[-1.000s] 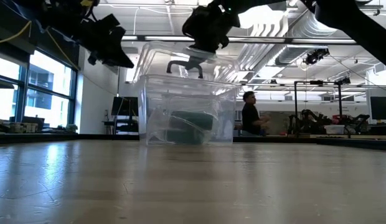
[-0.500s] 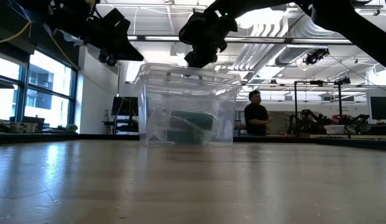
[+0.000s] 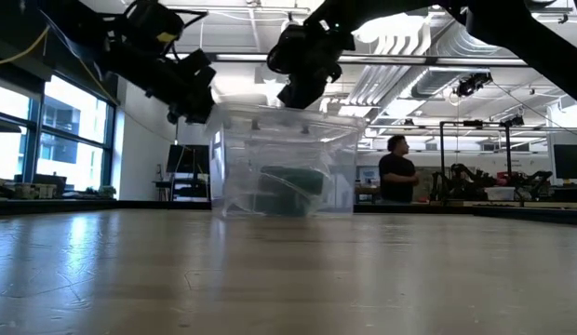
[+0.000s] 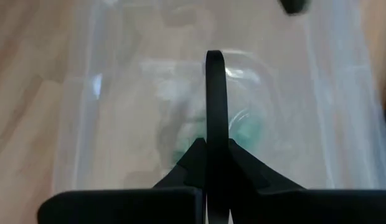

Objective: Roll bandage
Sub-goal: Close the transparent storage box, then adjust the transparent storage box

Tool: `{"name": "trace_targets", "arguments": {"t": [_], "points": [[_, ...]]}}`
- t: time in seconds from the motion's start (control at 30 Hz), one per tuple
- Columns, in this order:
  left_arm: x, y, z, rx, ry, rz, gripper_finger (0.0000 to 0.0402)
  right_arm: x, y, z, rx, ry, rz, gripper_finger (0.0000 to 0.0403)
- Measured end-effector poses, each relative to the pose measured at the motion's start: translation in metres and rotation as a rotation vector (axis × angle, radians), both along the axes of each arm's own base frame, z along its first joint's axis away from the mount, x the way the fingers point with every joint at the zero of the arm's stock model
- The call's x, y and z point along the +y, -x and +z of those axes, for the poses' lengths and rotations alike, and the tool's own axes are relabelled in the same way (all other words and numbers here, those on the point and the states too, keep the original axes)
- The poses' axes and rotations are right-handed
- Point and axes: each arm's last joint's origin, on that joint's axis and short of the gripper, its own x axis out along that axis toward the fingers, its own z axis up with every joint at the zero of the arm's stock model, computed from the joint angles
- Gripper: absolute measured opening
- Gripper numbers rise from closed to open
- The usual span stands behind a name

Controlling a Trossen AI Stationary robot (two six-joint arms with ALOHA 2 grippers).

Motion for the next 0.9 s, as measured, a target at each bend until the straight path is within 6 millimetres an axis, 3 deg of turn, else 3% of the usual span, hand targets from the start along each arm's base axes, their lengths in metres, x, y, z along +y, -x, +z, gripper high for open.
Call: {"name": "trace_targets", "arguments": {"t": [0.27, 0.43, 0.63, 0.8, 0.9], "points": [[0.001, -0.003, -0.003, 0.007, 0.002, 0.002, 0.0000, -0.002, 0.002, -0.002, 0.044, 0.042, -0.030, 0.0030], [0.000, -0.001, 0.005, -0.045, -0.020, -0.003, 0.0000, -0.003, 0.006, -0.003, 0.109, 0.078, -0.080, 0.0091], [-0.002, 0.001, 0.011, -0.072, -0.034, -0.006, 0.0000, -0.003, 0.015, 0.025, 0.101, 0.084, -0.114, 0.0151], [-0.002, 0.002, 0.012, -0.074, -0.033, -0.005, 0.0000, -0.007, 0.034, 0.052, 0.015, 0.103, -0.150, 0.0152], [-0.002, 0.001, 0.012, -0.080, -0.029, -0.002, 0.0000, -0.012, 0.042, 0.058, -0.057, -0.020, -0.113, 0.0144]]}}
